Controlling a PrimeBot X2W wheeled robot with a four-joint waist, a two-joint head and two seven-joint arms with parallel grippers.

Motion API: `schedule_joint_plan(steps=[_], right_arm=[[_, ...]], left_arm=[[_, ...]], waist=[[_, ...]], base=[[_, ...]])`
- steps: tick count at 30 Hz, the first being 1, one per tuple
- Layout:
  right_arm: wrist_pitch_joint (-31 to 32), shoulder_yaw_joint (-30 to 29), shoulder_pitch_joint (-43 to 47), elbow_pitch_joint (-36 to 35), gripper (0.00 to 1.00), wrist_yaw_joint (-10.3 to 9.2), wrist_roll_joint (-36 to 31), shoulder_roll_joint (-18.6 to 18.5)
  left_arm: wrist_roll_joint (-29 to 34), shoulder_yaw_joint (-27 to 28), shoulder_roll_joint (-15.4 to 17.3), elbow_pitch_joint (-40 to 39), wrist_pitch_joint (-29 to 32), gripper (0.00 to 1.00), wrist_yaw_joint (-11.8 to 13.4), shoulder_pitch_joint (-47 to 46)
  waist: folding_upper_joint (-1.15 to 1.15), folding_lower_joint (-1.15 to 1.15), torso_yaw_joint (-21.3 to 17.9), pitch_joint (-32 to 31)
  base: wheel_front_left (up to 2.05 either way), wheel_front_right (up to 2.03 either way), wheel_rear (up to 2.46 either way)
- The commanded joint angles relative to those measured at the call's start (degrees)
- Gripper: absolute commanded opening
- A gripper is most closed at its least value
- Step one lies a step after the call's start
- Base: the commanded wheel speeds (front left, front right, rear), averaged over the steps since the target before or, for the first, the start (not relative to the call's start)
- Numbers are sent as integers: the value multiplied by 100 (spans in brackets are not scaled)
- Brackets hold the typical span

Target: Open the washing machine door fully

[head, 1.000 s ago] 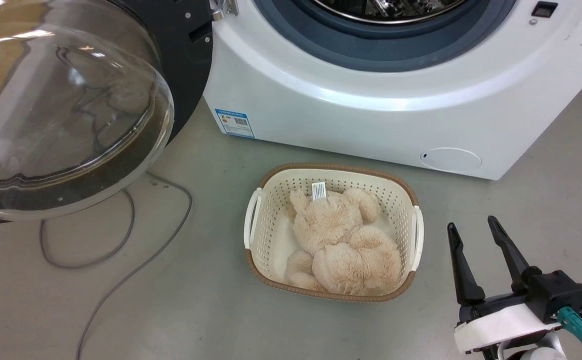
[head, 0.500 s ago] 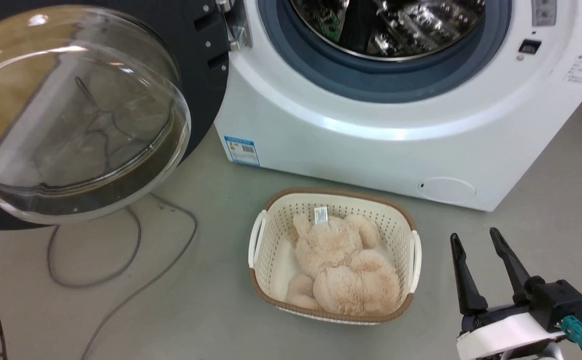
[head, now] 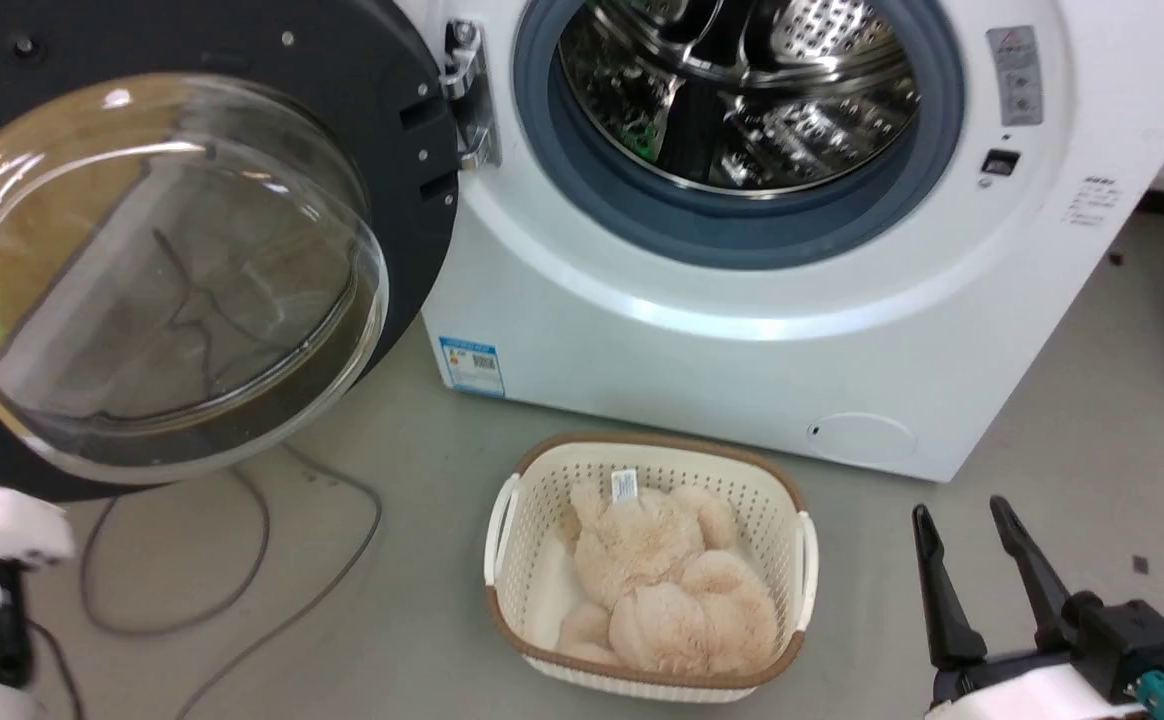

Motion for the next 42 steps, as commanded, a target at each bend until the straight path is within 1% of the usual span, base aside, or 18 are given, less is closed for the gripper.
schedule_joint_plan(steps=[1,2,8,16,22,28,31,34,35,42], right_arm=[[-25,-22,113,-34,100,5,36,13],[-25,-42,145,-48,100,5,43,13],[-25,-95,292,-138,100,5,57,13],[-25,-163,317,-313,100,5,18,13],[-25,-195,353,-385,100,5,1,13],[-25,-196,384,-402,100,5,10,13],[-25,-196,396,-402,100,5,15,13],[-25,-187,401,-393,100,5,9,13],[2,-187,313,-384,0,0,30,1],[53,-185,292,-389,0,0,6,-1]], left_arm=[[24,-61,-142,-159,10,0,-44,194],[68,-113,-210,-319,10,100,-49,292],[153,-431,-695,-1054,10,100,-80,886],[189,-692,-1089,-1795,10,100,-101,1487],[117,-982,-1210,-1978,10,100,-113,1827],[-10,-1346,-1249,-1872,10,100,-116,2064],[-16,-1445,-1232,-1769,10,100,-116,2139],[78,-1420,-1265,-1657,10,100,-109,2139],[68,-1427,-1250,-1649,2,0,-91,2082],[91,-1470,-1260,-1675,52,0,-66,2083]], waist=[[0,0,-64,-121],[0,0,-79,-170],[0,0,-245,-388],[0,0,-638,-469],[0,0,-941,-457],[0,0,-1239,-453],[0,0,-1376,-444],[0,0,-1474,-425],[0,0,-1456,-434],[0,0,-1458,-435]], base=[[0,0,0],[0,0,0],[0,0,0],[0,0,0],[0,0,0],[0,0,0],[0,0,0],[0,0,0],[0,0,0],[0,0,0]])
